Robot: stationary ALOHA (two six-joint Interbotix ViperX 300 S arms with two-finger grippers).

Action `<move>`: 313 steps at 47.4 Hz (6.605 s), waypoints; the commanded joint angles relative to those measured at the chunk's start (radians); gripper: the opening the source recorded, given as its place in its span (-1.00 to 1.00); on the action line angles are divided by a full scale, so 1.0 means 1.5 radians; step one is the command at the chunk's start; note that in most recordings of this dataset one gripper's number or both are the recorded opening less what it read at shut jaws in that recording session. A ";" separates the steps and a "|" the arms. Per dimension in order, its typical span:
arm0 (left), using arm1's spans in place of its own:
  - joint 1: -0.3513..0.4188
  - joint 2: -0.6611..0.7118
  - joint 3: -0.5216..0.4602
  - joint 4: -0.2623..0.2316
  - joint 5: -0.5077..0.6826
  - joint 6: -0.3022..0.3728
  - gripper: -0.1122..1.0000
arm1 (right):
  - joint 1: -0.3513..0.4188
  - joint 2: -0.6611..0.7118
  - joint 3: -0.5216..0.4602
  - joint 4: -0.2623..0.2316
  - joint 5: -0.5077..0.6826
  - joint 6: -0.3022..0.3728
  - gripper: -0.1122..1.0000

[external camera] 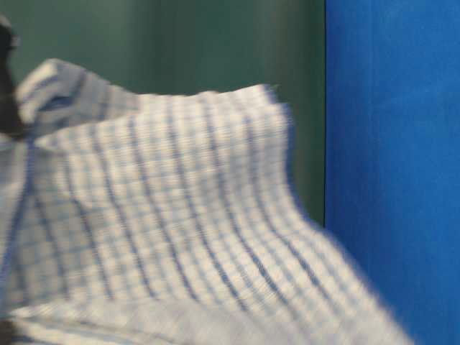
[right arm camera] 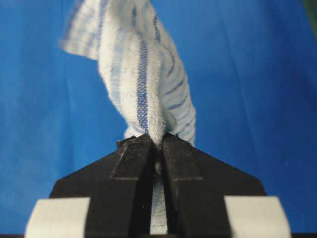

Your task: Lift the towel with both arms.

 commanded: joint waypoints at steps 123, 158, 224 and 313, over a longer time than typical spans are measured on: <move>-0.051 0.353 0.258 -0.003 -0.343 -0.053 0.88 | 0.000 0.249 0.322 -0.042 -0.320 0.177 0.37; -0.036 0.402 0.271 -0.003 -0.358 -0.048 -0.75 | -0.007 0.284 0.315 -0.042 -0.336 0.176 -0.72; -0.035 -0.007 -0.069 0.010 0.099 -0.030 -0.75 | -0.001 -0.105 0.008 -0.127 0.049 0.162 -0.72; -0.051 0.066 0.211 0.002 -0.185 -0.020 0.78 | 0.070 0.021 0.221 -0.122 -0.085 0.206 0.40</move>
